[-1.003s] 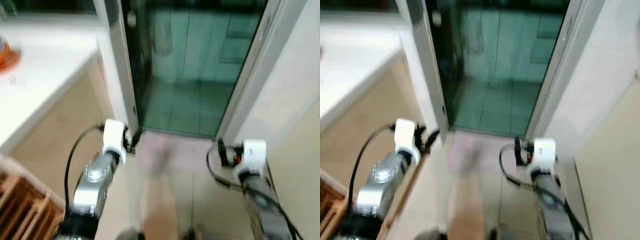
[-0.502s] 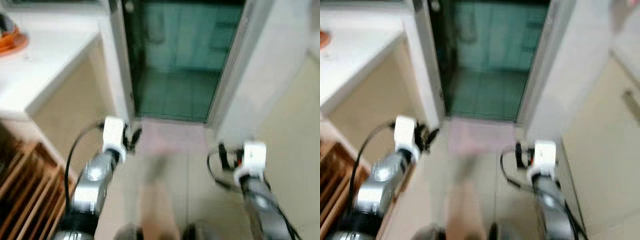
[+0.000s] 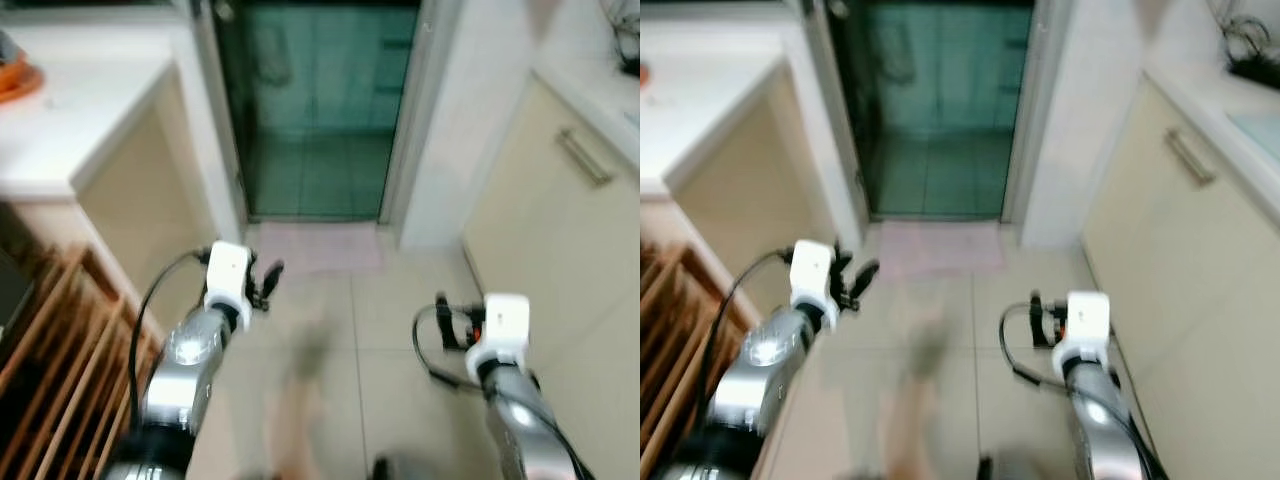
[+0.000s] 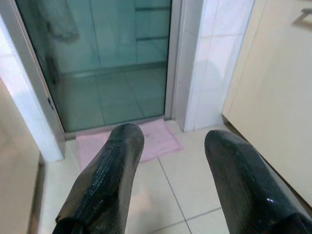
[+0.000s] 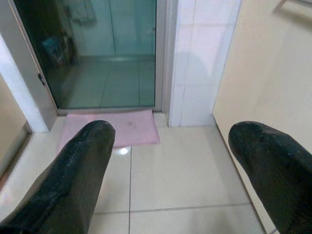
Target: Restocking fridge
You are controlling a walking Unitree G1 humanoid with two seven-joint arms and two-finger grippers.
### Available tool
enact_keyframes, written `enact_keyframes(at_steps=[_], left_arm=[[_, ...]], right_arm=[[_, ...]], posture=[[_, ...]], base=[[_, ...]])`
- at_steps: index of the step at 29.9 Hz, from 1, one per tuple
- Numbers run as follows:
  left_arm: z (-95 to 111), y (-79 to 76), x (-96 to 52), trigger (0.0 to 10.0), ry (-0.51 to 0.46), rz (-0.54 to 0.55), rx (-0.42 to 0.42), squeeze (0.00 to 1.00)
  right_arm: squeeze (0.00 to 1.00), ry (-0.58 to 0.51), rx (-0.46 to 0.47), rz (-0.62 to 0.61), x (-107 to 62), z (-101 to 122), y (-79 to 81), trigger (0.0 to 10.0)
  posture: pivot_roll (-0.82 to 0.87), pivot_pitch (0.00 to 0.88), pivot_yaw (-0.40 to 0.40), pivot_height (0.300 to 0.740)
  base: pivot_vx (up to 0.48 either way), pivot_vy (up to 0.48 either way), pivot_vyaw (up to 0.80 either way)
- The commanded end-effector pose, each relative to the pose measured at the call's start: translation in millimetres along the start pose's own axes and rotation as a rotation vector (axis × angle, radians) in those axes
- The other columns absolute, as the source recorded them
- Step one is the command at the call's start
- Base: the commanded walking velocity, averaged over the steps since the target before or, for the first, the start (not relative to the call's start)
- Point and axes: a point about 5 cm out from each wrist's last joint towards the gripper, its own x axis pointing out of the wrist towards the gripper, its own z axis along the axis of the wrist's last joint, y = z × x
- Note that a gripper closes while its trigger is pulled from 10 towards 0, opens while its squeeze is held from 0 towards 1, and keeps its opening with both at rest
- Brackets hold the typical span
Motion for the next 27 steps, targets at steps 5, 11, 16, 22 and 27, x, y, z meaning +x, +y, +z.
enact_keyframes(at_steps=[5, 11, 16, 22, 27], left_arm=[[-1, 1.5, 2.1, 10.0, -0.002, -0.001, -0.017, 0.00], [11, 20.2, -3.4, 10.0, -0.139, 0.159, -0.053, 0.00], [36, 14.6, 7.0, 10.0, -0.215, 0.187, -0.090, 0.00], [25, 12.6, 8.0, 10.0, -0.176, 0.183, -0.098, 0.00], [22, 7.3, 11.0, 10.0, -0.154, 0.183, -0.067, 0.00]], right_arm=[[0.00, -0.044, -0.006, -0.023, 1.9, 5, -3.8, 10.0], [0.00, -0.239, -0.068, -0.126, -3.2, 35, -13.2, 10.0], [0.00, -0.303, -0.030, -0.087, 7.6, 58, -1.7, 10.0], [0.00, -0.281, -0.025, -0.069, 11.2, 57, -0.5, 10.0], [0.00, -0.264, -0.016, -0.028, 11.6, 54, 7.1, 10.0]], posture=[[-0.09, 0.000, 0.038, 0.719], [-0.10, 0.000, 0.038, 0.719], [-0.09, 0.000, 0.026, 0.719], [-0.09, 0.000, 0.019, 0.719], [-0.09, 0.000, 0.020, 0.719]], base=[[-0.363, 0.000, 0.00], [0.000, 0.000, 0.00], [0.000, 0.000, 0.00], [0.000, 0.000, 0.23], [0.000, 0.000, 0.67]])
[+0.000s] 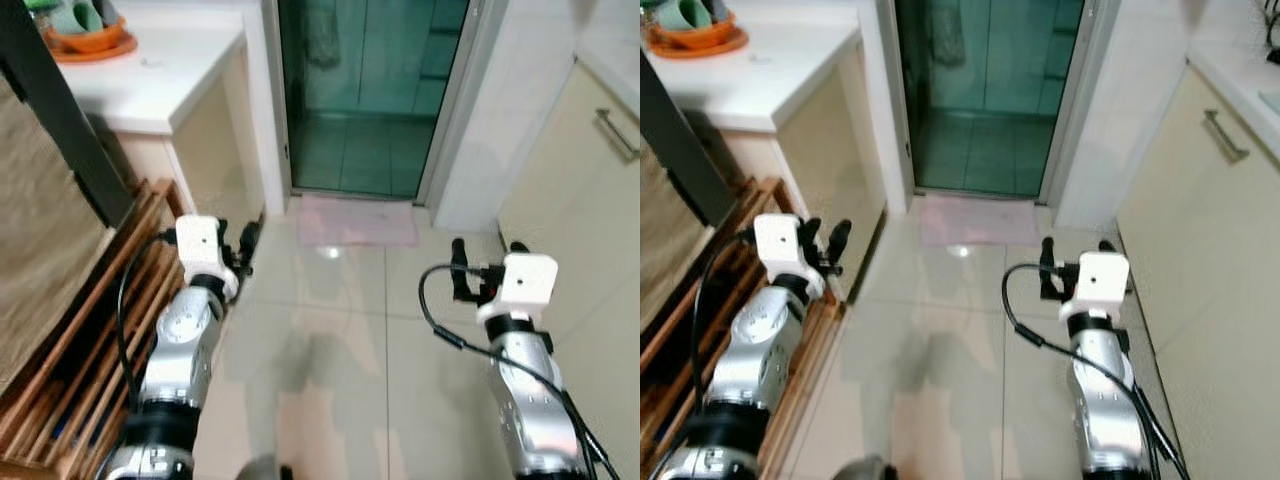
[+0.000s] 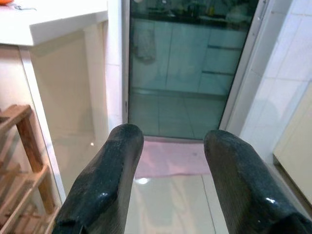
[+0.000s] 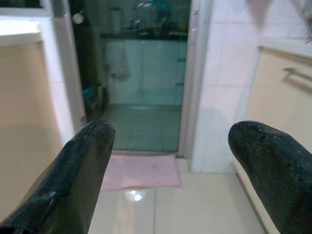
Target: Restocking fridge
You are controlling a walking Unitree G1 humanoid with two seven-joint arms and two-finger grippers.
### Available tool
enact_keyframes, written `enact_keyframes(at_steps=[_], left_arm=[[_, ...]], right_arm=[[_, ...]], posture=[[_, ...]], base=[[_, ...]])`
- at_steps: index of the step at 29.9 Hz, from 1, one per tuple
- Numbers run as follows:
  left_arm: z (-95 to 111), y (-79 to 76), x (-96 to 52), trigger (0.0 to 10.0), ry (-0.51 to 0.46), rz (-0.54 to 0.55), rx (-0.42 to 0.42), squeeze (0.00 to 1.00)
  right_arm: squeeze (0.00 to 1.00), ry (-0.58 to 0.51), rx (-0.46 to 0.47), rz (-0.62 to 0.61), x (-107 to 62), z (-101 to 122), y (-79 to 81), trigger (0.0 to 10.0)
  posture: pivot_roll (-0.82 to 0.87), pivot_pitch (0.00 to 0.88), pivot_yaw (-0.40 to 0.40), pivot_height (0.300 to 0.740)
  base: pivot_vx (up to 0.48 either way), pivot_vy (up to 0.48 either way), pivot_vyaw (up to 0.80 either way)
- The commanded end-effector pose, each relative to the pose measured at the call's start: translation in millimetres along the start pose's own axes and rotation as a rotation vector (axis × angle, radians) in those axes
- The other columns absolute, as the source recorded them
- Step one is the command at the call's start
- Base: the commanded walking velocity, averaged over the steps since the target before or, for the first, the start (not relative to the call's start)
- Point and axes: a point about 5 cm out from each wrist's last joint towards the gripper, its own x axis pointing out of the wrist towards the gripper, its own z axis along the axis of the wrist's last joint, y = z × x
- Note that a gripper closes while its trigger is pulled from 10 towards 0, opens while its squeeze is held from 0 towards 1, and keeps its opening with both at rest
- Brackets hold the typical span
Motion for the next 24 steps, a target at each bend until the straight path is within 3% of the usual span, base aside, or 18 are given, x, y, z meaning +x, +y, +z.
enact_keyframes(at_steps=[1, 4, 11, 24], left_arm=[[-1, 0.0, 1.4, 10.0, 0.008, 0.006, 0.022, 0.00], [0, -2.1, 2.2, 10.0, 0.010, 0.002, 0.019, 0.00], [-1, -1.9, 1.6, 10.0, 0.016, 0.018, 0.022, 0.00], [-6, 4.6, -3.8, 10.0, 0.025, 0.059, -0.001, 0.00]], right_arm=[[0.00, 0.016, 0.015, 0.019, 0.2, -2, 3.5, 10.0], [0.00, 0.031, 0.029, 0.030, 0.4, -4, 6.3, 10.0], [0.00, 0.068, 0.067, 0.028, 2.4, -11, 5.4, 10.0], [0.00, 0.081, 0.053, 0.035, 5.7, -13, 1.2, 10.0]], posture=[[-0.09, 0.000, 0.020, 0.719], [-0.09, 0.000, 0.020, 0.719], [-0.08, 0.000, 0.020, 0.719], [-0.07, 0.000, 0.011, 0.719]], base=[[0.000, 0.000, 0.66], [0.000, 0.000, 0.62], [0.000, 0.436, 0.59], [0.000, 0.429, 0.54]])
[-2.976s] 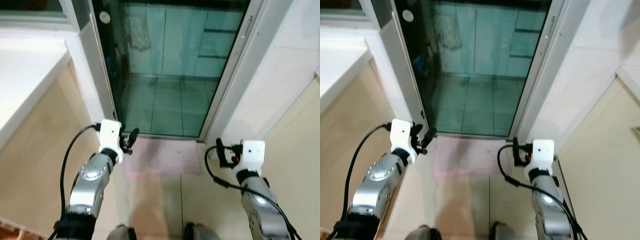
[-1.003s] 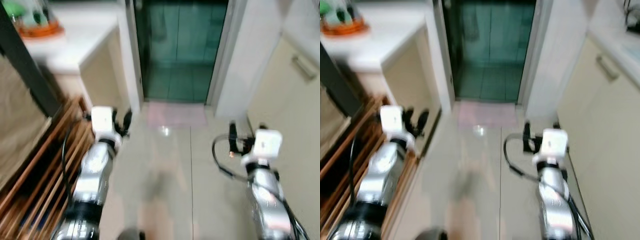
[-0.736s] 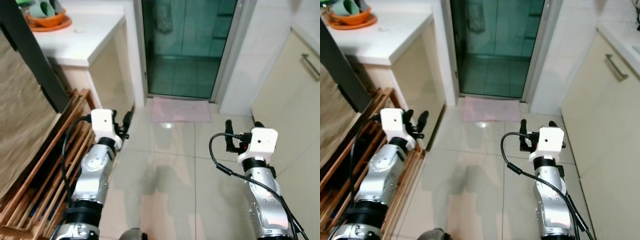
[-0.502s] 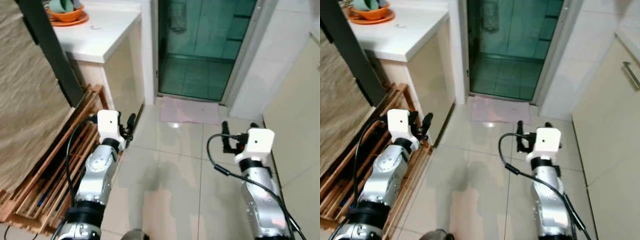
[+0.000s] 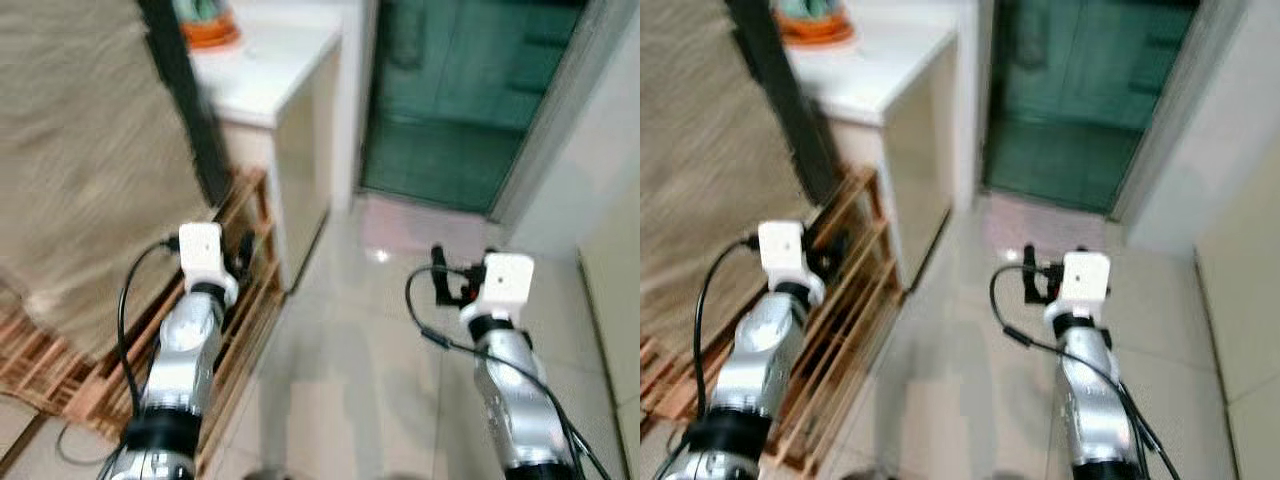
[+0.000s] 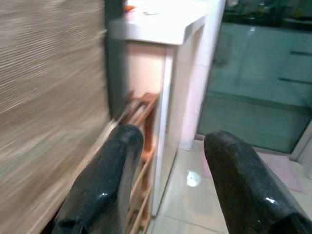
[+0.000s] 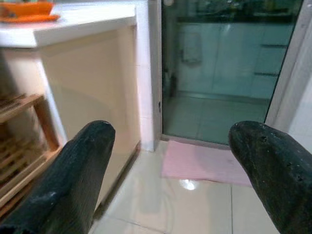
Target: Restocking fridge
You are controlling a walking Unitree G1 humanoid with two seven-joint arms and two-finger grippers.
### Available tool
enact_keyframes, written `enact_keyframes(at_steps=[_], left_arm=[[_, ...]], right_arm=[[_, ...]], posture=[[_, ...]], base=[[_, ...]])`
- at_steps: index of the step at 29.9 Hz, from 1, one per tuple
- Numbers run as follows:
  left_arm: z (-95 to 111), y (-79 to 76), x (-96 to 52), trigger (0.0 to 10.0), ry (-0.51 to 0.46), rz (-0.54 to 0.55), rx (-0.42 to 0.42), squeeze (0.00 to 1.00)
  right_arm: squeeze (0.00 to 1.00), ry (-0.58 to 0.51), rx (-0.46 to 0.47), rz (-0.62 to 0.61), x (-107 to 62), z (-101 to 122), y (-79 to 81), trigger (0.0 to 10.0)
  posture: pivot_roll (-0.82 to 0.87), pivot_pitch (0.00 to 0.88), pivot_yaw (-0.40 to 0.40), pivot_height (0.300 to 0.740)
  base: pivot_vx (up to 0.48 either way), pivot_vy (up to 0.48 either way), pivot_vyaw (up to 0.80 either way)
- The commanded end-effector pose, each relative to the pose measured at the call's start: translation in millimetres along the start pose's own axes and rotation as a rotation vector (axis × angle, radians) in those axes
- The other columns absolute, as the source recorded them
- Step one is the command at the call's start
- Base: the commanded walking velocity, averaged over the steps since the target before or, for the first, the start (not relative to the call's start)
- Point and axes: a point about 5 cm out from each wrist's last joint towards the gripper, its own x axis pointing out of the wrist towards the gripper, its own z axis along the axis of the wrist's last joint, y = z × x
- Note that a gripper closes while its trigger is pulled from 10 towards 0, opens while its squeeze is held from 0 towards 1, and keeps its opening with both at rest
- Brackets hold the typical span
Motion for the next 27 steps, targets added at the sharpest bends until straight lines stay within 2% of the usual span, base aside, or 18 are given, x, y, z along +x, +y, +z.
enact_keyframes(at_steps=[1, 6, 7, 8, 9, 18, 19, 20, 21, 27], left_arm=[[0, 6.2, -0.2, 10.0, 0.009, 0.015, 0.007, 0.00], [-2, 5.7, -1.5, 10.0, 0.028, -0.007, 0.007, 0.00], [-1, 8.9, -3.0, 10.0, 0.014, 0.013, -0.013, 0.63], [-1, 9.1, -3.9, 10.0, 0.016, 0.000, 0.009, 1.00], [-2, 8.6, -4.3, 10.0, 0.020, -0.009, 0.032, 1.00], [-1, 5.8, -3.4, 10.0, 0.021, -0.046, 0.026, 1.00], [-1, 2.9, -3.4, 10.0, 0.026, -0.065, 0.073, 0.07], [-1, 2.9, -3.4, 10.0, 0.026, -0.065, 0.073, 0.07], [-1, 0.9, -3.5, 10.0, 0.030, -0.079, 0.082, 0.00], [-5, -5.1, -5.3, 10.0, 0.055, -0.148, 0.072, 0.00]], right_arm=[[0.00, -0.003, 0.019, 0.004, 0.9, 1, 2.7, 10.0], [0.00, 0.002, 0.024, 0.015, 0.3, -1, 4.5, 10.0], [0.00, 0.003, 0.020, 0.018, 0.1, -1, 5.2, 10.0], [0.00, 0.003, 0.016, 0.020, 0.0, -2, 5.9, 10.0], [0.00, 0.003, 0.013, 0.022, -0.1, -2, 6.3, 10.0], [0.00, 0.002, 0.008, 0.026, 0.8, -4, 8.0, 10.0], [0.00, 0.011, 0.022, 0.010, 1.4, -6, 7.0, 10.0], [0.00, 0.011, 0.022, 0.010, 1.4, -6, 7.0, 10.0], [0.00, 0.016, 0.019, 0.008, 1.7, -7, 7.0, 10.0], [0.00, 0.022, 0.017, 0.020, 1.6, -10, 10.1, 10.0]], posture=[[-0.07, 0.000, 0.011, 0.719], [-0.07, 0.000, 0.013, 0.719], [-0.06, 0.000, 0.014, 0.719], [-0.06, 0.000, 0.014, 0.719], [-0.06, 0.000, 0.014, 0.719], [-0.05, 0.000, 0.016, 0.719], [-0.05, 0.000, 0.018, 0.719], [-0.05, 0.000, 0.018, 0.719], [-0.05, 0.000, 0.018, 0.719], [-0.05, 0.000, 0.018, 0.719]], base=[[0.000, 0.428, 0.54], [0.000, 0.256, 0.54], [0.000, 0.000, 0.54], [0.000, 0.000, 0.54], [0.000, 0.000, 0.54], [0.000, 0.000, 0.55], [0.000, 0.000, 0.00], [0.000, 0.000, 0.00], [0.000, 0.000, 0.00], [0.000, 0.000, 0.00]])
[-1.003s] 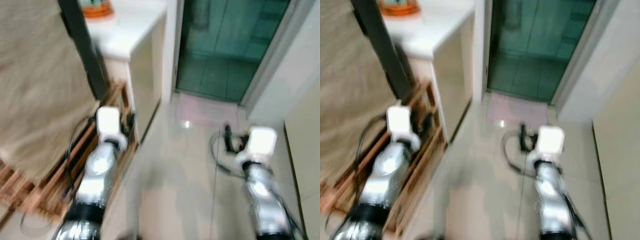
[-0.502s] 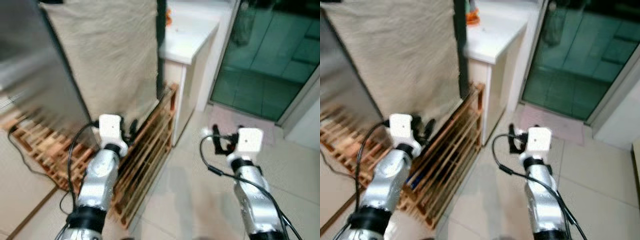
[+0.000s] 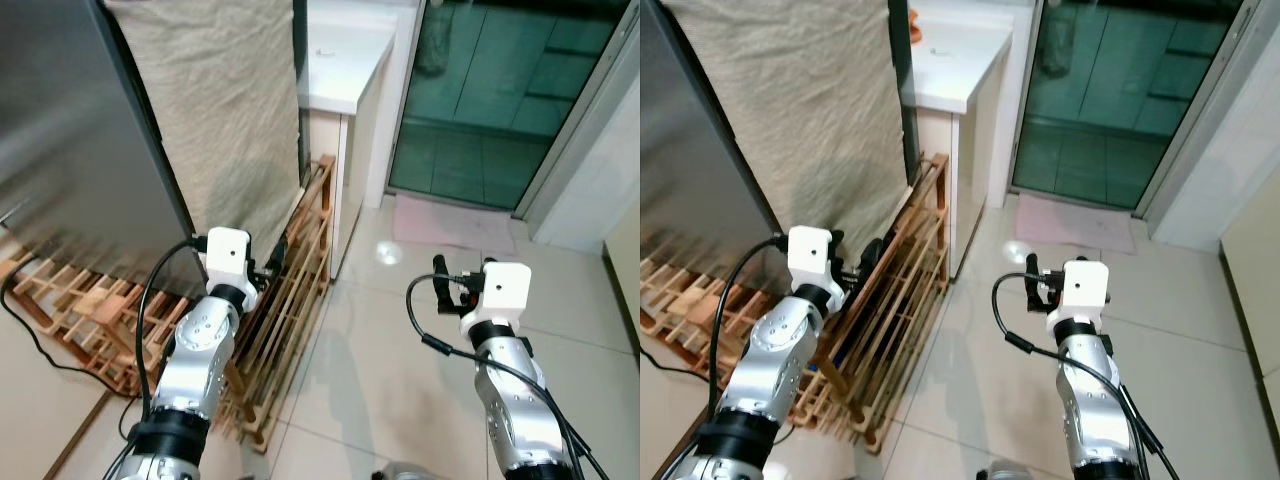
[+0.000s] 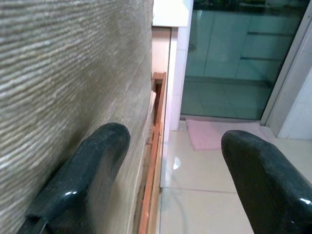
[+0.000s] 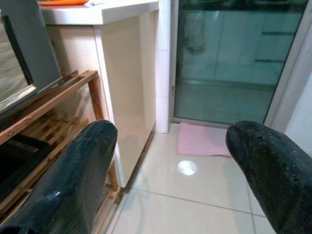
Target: Restocking fridge
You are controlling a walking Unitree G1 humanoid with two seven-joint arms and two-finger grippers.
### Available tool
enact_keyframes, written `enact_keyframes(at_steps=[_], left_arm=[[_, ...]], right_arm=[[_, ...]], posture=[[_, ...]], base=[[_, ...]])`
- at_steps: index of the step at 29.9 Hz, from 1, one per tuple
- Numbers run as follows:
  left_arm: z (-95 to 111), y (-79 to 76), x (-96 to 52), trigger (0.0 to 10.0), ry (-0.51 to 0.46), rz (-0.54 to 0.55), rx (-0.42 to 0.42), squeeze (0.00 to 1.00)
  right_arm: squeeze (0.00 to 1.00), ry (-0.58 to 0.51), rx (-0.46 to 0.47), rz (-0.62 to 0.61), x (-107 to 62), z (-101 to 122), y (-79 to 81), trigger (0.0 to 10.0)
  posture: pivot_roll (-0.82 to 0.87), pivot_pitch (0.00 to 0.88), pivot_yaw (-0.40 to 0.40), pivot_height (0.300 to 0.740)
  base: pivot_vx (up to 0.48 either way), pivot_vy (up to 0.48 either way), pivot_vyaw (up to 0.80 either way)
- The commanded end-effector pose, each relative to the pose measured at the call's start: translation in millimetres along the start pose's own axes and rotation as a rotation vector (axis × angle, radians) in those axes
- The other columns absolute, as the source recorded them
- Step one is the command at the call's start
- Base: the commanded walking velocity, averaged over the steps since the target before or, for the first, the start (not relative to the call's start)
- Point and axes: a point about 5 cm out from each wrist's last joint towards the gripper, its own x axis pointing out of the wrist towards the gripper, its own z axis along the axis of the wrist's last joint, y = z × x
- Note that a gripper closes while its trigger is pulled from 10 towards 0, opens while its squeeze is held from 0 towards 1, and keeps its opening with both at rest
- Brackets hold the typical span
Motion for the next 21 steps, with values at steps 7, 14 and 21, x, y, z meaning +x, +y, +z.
enact_keyframes(at_steps=[7, 14, 21], left_arm=[[-4.9, 1.0, -1.5, 10.0, 0.058, -0.034, -0.022, 0.00], [0.9, 5.8, 2.8, 10.0, 0.029, -0.012, 0.027, 0.00], [2.0, 8.0, 6.5, 10.0, 0.045, 0.004, 0.023, 0.00]], right_arm=[[0.00, -0.012, 0.009, 0.001, 3.4, 1.4, 1.7, 10.0], [0.00, -0.005, 0.013, 0.003, 2.3, -1.1, 3.9, 10.0], [0.00, -0.002, 0.012, 0.004, 1.9, -1.8, 3.4, 10.0]], posture=[[-0.05, 0.000, 0.021, 0.719], [-0.05, 0.000, 0.024, 0.719], [-0.07, 0.000, 0.025, 0.719]], base=[[-0.250, 0.000, 0.00], [0.000, 0.000, 0.00], [-0.228, 0.000, 0.00]])
